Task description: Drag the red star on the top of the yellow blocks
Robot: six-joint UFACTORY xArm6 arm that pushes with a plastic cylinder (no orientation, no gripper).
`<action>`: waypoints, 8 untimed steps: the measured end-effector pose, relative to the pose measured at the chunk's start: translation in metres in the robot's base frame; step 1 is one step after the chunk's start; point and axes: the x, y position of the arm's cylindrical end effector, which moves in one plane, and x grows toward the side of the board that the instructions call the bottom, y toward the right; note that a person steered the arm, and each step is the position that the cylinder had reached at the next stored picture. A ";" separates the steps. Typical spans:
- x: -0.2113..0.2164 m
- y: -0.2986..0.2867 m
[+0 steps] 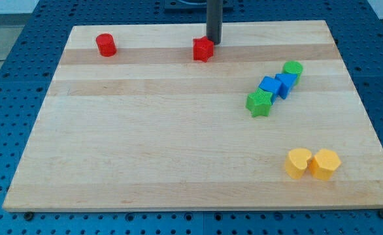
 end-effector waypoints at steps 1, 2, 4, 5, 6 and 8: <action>0.035 -0.041; 0.053 -0.064; 0.079 -0.117; 0.095 -0.117; 0.101 -0.117; 0.165 -0.118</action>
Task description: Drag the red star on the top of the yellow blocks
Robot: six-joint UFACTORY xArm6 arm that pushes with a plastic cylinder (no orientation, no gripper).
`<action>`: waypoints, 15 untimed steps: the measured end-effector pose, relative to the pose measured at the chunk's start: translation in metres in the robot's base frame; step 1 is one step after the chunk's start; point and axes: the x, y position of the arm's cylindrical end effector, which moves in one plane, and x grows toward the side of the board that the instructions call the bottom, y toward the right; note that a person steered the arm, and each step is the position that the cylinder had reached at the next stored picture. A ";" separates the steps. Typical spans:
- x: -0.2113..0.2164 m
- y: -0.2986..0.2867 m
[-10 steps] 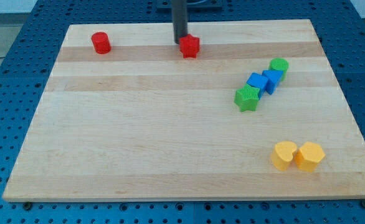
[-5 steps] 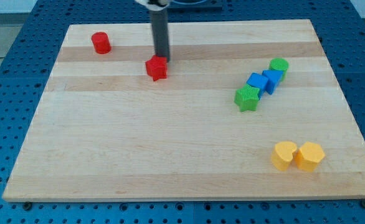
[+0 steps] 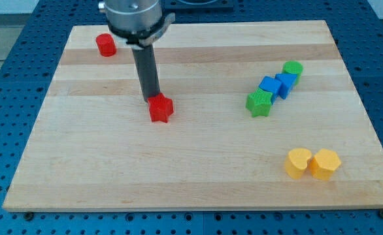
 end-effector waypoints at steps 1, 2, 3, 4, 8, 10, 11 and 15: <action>0.024 0.000; 0.051 0.005; 0.079 0.038; 0.098 0.075; 0.037 0.142; 0.038 0.161; 0.050 0.196; 0.052 0.167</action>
